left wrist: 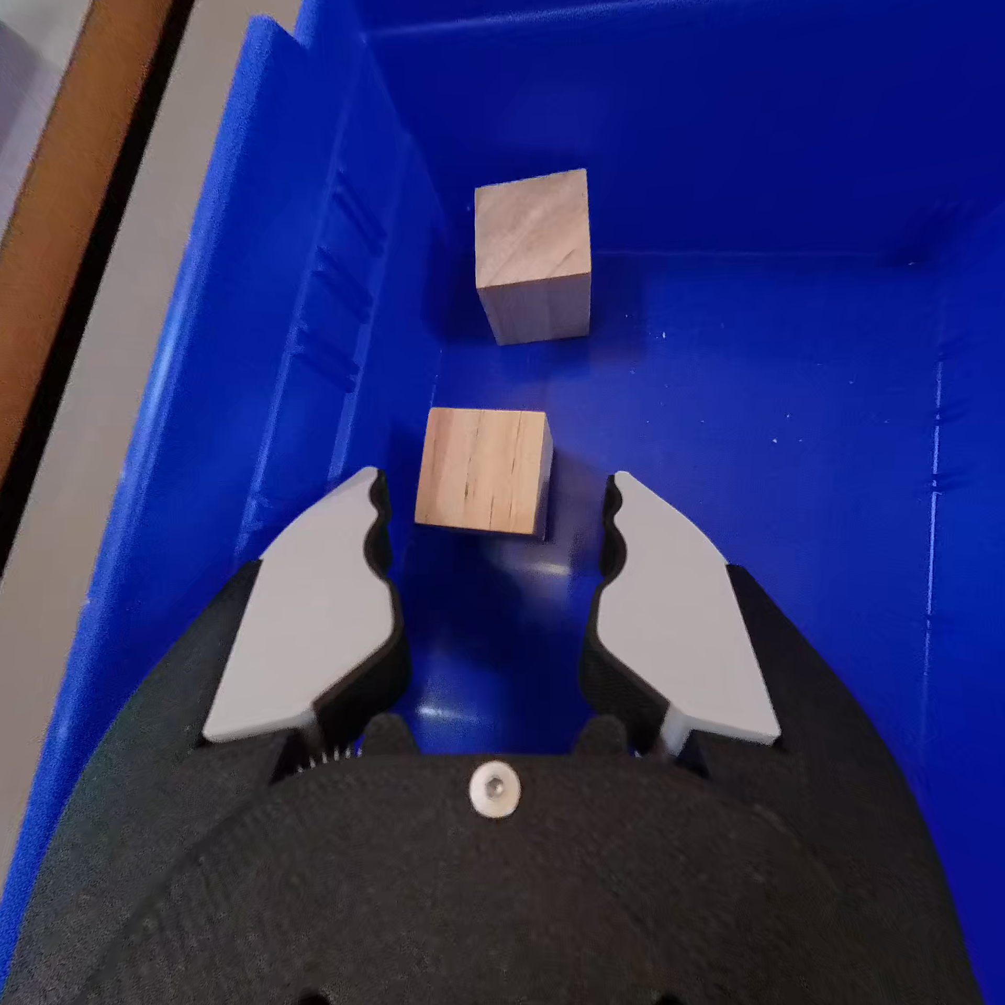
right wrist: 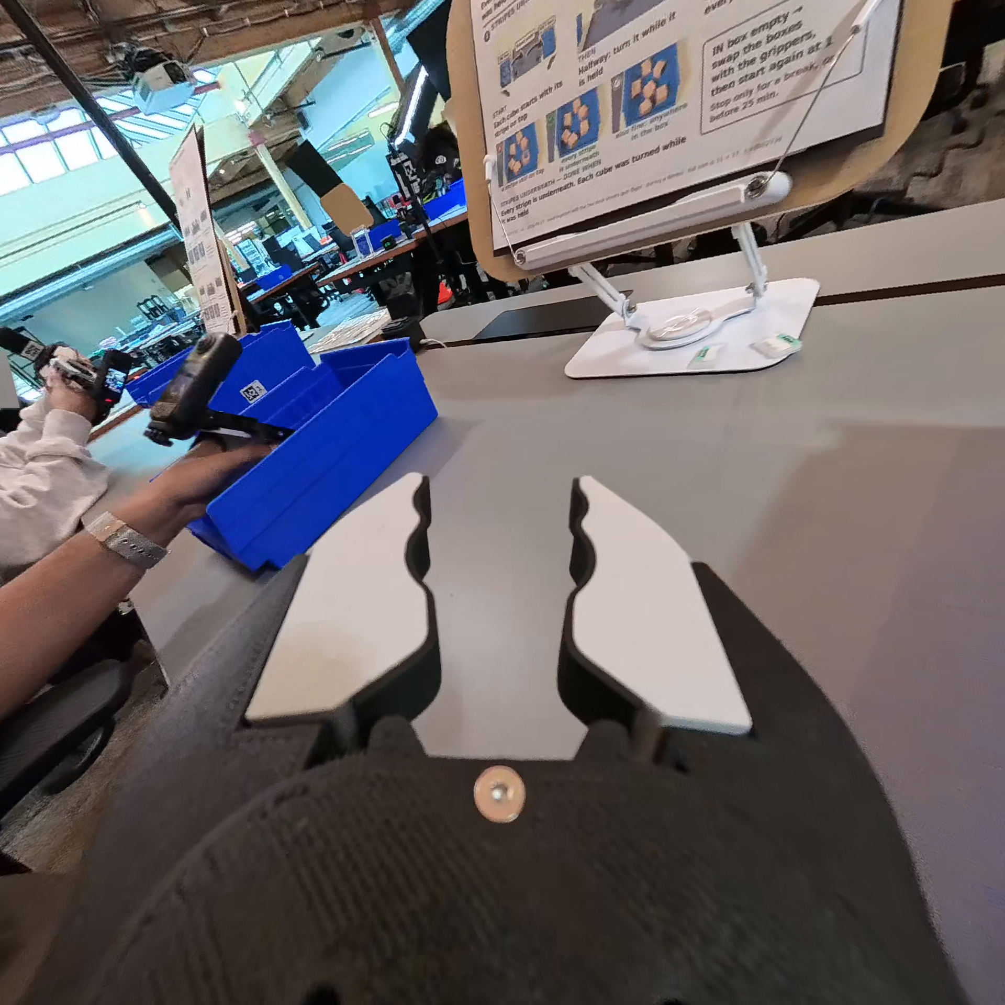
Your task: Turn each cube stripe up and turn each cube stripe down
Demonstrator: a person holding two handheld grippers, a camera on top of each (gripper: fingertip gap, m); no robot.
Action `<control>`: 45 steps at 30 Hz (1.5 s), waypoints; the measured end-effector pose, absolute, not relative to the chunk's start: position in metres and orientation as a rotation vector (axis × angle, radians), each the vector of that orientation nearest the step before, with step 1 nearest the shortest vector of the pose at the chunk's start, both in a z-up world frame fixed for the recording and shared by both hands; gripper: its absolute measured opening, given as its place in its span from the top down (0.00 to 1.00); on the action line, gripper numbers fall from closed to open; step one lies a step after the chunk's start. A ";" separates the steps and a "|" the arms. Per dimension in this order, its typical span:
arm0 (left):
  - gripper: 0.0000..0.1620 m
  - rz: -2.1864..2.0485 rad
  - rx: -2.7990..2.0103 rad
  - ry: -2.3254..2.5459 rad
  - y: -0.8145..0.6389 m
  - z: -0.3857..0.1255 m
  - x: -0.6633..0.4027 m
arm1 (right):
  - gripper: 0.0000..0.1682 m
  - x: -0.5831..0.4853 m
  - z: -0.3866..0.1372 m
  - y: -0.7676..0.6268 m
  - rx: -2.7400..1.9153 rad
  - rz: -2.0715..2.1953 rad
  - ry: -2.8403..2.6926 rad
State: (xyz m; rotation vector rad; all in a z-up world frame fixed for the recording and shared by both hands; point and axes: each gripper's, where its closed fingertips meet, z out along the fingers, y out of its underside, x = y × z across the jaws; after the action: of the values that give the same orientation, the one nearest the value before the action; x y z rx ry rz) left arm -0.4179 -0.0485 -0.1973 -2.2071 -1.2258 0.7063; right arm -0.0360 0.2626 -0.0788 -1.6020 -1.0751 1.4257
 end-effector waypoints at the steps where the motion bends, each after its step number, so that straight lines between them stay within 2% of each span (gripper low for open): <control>1: 0.55 0.691 -2.209 -1.234 -0.048 -0.201 -0.419 | 0.71 -0.036 -0.080 0.263 -1.603 1.425 -1.077; 3: 0.57 0.647 -2.218 -1.248 -0.046 -0.207 -0.419 | 0.71 -0.036 -0.082 0.264 -1.607 1.424 -1.081; 4: 0.67 0.644 -2.222 -1.241 -0.046 -0.208 -0.419 | 0.71 -0.036 -0.082 0.264 -1.610 1.425 -1.083; 5: 0.71 0.629 -2.205 -1.221 -0.043 -0.205 -0.419 | 0.71 -0.036 -0.083 0.264 -1.612 1.427 -1.082; 8: 0.72 0.536 -2.096 -1.201 -0.035 -0.183 -0.415 | 0.72 -0.035 -0.083 0.265 -1.611 1.427 -1.084; 12: 0.72 0.220 -1.800 -1.028 0.006 -0.102 -0.382 | 0.72 -0.038 -0.081 0.260 -1.582 1.421 -1.103; 17: 0.72 -0.557 -1.406 -0.702 0.067 0.013 -0.278 | 0.70 -0.044 -0.085 0.241 -1.518 1.392 -1.195; 20: 0.72 -0.927 -1.208 -0.607 0.081 0.046 -0.231 | 0.64 -0.044 -0.085 0.227 -1.457 1.398 -1.219; 22: 0.72 -1.063 -1.154 -0.572 0.094 0.045 -0.204 | 0.65 -0.042 -0.071 0.212 -1.358 1.476 -1.226; 25: 0.72 -1.255 -1.042 -0.483 0.111 0.036 -0.162 | 0.72 -0.031 -0.043 0.186 -1.132 1.593 -1.245; 29: 0.72 -1.471 -1.039 -0.521 0.142 0.000 -0.115 | 0.72 -0.020 -0.028 0.176 -0.953 1.484 -1.225; 31: 0.72 -1.551 -1.046 -0.558 0.153 -0.015 -0.095 | 0.69 -0.017 -0.023 0.173 -0.863 1.411 -1.202; 40: 0.72 -1.721 -1.089 -0.619 0.170 -0.043 -0.041 | 0.69 -0.027 -0.049 0.158 -0.724 1.083 -1.318; 43: 0.72 -1.742 -1.092 -0.616 0.170 -0.044 -0.034 | 0.75 -0.028 -0.050 0.162 -0.741 1.071 -1.307; 45: 0.72 -1.750 -1.090 -0.619 0.170 -0.045 -0.034 | 0.75 -0.028 -0.050 0.163 -0.751 1.086 -1.322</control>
State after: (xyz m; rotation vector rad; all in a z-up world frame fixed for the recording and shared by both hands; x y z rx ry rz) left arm -0.0339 0.1702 -0.0449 -1.0901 -0.6193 -1.7504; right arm -0.0280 0.1629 -0.0501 -0.7514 -1.3217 1.0863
